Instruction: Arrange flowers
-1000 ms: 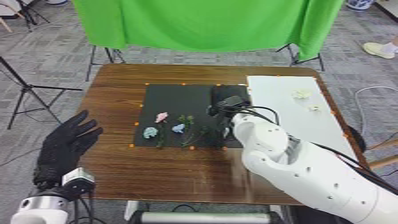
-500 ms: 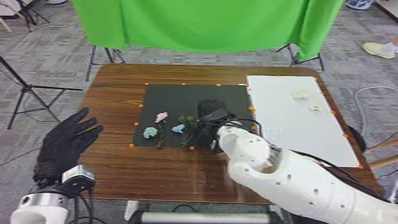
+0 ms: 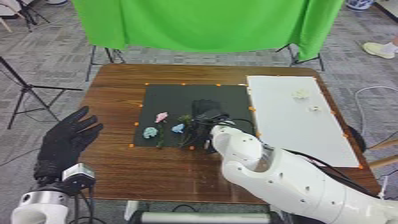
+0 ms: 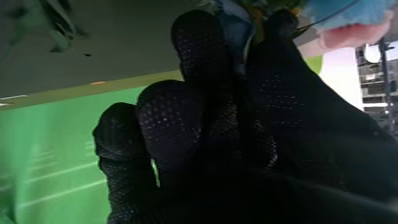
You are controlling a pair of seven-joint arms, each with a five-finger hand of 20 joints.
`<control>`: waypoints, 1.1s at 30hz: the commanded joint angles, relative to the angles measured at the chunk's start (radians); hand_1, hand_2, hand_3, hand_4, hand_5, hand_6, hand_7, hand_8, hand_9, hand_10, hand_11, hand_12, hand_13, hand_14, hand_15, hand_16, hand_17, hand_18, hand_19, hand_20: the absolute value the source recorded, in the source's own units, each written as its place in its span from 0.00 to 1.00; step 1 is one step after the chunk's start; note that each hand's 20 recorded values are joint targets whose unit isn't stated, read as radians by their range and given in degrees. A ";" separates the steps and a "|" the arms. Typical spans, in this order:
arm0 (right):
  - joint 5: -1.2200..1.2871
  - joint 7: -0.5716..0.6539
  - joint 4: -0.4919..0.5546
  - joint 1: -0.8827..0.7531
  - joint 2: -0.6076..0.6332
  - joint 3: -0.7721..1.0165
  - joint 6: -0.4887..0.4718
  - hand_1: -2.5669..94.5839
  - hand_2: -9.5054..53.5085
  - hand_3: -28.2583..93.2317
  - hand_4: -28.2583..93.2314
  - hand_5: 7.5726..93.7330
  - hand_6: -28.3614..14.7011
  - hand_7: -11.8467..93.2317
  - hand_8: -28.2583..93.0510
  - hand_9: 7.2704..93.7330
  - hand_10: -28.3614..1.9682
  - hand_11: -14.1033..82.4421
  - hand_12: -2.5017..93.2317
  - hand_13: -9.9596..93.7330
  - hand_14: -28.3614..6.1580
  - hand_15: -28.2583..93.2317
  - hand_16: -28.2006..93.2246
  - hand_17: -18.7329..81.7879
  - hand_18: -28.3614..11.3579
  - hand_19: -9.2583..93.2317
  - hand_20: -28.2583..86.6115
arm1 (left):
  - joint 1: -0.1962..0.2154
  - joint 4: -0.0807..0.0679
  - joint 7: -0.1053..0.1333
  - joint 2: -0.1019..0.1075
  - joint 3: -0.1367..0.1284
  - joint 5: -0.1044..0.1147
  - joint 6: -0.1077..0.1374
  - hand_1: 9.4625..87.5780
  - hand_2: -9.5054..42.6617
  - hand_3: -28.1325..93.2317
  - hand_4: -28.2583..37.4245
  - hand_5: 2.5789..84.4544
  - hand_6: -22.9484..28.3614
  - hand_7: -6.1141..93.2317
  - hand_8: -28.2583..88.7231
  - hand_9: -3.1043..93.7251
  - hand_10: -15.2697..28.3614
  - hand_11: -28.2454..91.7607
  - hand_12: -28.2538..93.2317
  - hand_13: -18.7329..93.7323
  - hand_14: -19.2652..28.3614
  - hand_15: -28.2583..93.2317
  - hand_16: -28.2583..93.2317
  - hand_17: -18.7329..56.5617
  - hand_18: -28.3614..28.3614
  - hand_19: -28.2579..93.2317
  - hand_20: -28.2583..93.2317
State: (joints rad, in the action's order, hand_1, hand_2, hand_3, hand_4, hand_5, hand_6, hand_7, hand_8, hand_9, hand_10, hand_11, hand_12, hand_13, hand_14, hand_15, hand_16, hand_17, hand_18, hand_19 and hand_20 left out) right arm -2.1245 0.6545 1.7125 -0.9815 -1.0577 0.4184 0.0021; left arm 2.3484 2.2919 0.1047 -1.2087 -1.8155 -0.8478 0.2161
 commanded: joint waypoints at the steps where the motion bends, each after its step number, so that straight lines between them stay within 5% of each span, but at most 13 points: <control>1: -0.035 0.013 0.034 -0.031 0.000 0.051 -0.099 0.51 0.00 0.91 0.00 0.81 0.65 0.37 0.23 0.92 0.62 0.37 0.36 0.78 0.56 0.88 0.36 0.54 0.17 1.00 0.70 | 0.016 -0.001 -0.012 -0.007 0.000 -0.004 -0.012 0.19 0.30 0.90 0.11 0.44 0.65 0.20 0.16 0.39 0.80 0.46 0.31 0.39 0.96 0.64 0.15 0.11 0.91 0.70 0.22; 17: -0.044 -0.014 0.065 -0.106 -0.035 0.172 -0.292 0.44 0.00 0.95 0.00 0.68 0.61 0.35 0.12 0.78 0.52 0.48 0.27 0.72 0.50 0.90 0.34 0.50 0.16 1.00 0.70 | 0.021 0.002 -0.017 -0.017 -0.001 -0.007 -0.009 0.19 0.30 0.90 0.11 0.44 0.65 0.20 0.16 0.39 0.80 0.46 0.31 0.39 0.96 0.64 0.15 0.11 0.91 0.70 0.22; 22: -0.034 -0.037 0.079 -0.120 -0.041 0.217 -0.330 0.40 0.00 0.97 0.00 0.64 0.59 0.35 0.10 0.68 0.42 0.55 0.21 0.70 0.47 0.91 0.34 0.49 0.15 1.00 0.71 | 0.031 0.006 -0.014 -0.016 -0.001 -0.007 -0.006 0.19 0.30 0.90 0.11 0.44 0.65 0.20 0.16 0.39 0.80 0.46 0.31 0.39 0.96 0.64 0.15 0.11 0.91 0.70 0.22; 33: -0.026 -0.013 0.095 -0.087 -0.007 0.212 -0.305 0.38 0.00 0.98 0.00 0.58 0.54 0.34 0.10 0.61 0.35 0.55 0.19 0.67 0.44 0.92 0.33 0.47 0.14 1.00 0.71 | 0.045 0.011 -0.010 -0.018 0.000 -0.006 0.004 0.19 0.30 0.90 0.11 0.44 0.65 0.20 0.16 0.39 0.80 0.46 0.31 0.39 0.96 0.64 0.15 0.11 0.91 0.70 0.22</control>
State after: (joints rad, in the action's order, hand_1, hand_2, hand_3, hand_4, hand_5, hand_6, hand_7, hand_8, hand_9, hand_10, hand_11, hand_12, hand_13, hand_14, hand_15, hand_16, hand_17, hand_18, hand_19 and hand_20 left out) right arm -2.1402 0.6332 1.7914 -1.0911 -1.0851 0.6146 -0.3170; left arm 2.3688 2.2942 0.0965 -1.2192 -1.8166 -0.8508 0.2151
